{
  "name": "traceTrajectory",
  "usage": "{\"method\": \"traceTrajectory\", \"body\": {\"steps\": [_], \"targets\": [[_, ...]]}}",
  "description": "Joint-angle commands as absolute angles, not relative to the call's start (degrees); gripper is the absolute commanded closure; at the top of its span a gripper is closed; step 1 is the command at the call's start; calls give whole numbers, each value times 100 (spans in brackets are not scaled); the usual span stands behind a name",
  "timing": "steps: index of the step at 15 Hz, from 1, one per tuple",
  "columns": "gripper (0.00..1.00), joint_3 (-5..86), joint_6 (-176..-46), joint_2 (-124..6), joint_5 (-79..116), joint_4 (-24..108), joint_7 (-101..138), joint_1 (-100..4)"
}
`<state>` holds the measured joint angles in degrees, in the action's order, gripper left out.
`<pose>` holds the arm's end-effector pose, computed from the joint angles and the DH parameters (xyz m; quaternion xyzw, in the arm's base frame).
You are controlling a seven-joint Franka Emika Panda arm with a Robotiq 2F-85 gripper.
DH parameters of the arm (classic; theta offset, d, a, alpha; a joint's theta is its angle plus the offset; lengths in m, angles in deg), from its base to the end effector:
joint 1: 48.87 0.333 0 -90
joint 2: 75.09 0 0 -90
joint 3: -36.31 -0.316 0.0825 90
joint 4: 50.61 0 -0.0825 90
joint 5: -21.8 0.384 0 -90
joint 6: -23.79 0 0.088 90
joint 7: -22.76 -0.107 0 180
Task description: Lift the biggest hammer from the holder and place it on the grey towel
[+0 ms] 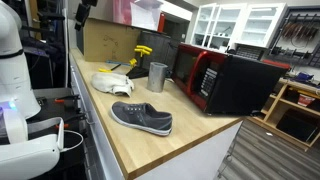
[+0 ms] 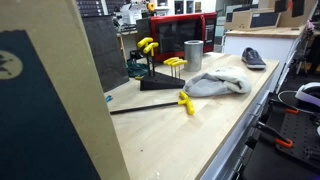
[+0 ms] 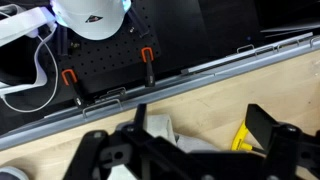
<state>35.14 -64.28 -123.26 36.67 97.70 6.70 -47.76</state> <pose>0.2753 0.0398 0.4989 -0.9783 0.1317 0.1219 0.1038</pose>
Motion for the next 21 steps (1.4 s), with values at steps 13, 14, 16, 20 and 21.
{"method": "traceTrajectory", "body": {"steps": [13,14,16,20,21], "targets": [[0,3306,-6713,-12135,3494,9683,880,-5038],[0,3294,-6851,-12077,3374,9664,961,-5059],[0,3278,-7147,-11860,3162,9590,1047,-5088],[0,3316,-7804,-11261,2777,9409,1248,-5080],[0,3329,-8042,-11036,2674,9331,1296,-5076]]}}
